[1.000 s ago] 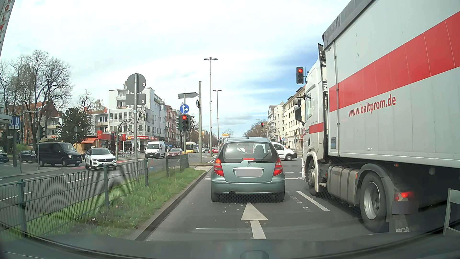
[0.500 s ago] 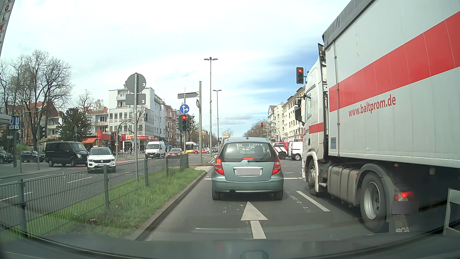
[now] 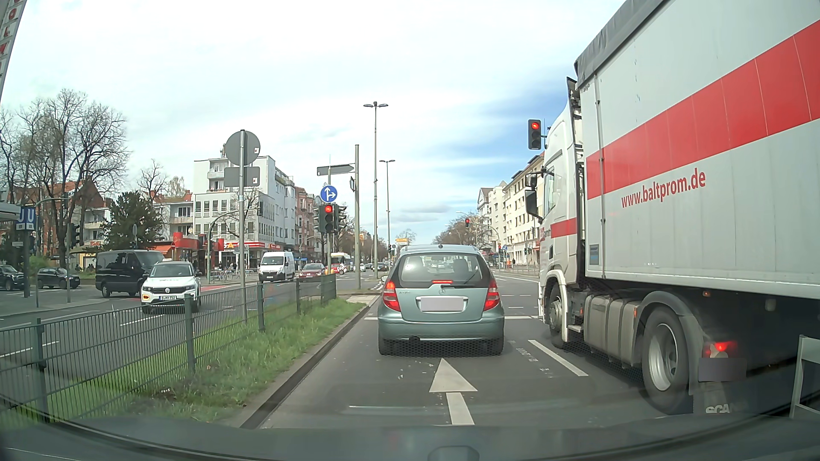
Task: Follow the waypoints while adhering to traffic rules and regulations
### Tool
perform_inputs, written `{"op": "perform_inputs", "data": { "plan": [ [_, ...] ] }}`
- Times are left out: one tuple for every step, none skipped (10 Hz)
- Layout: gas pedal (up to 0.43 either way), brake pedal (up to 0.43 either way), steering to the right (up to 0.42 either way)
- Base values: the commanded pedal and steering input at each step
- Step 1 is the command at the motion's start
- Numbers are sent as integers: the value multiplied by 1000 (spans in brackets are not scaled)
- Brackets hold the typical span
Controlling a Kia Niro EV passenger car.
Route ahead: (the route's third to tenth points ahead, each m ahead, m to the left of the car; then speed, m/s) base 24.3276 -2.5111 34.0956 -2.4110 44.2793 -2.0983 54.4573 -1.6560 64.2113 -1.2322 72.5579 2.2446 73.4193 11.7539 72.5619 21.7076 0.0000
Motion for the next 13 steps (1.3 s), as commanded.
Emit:
{"op": "perform_inputs", "data": {
  "plan": [
    [0, 0, 2],
    [0, 0, 2],
    [0, 0, 2],
    [0, 0, 2],
    [0, 0, 2],
    [0, 0, 2],
    [0, 0, 2],
    [0, 0, 2],
    [0, 0, 2],
    [0, 0, 2],
    [0, 0, 2],
    [0, 0, 2],
    [0, 0, 2]
  ]
}}
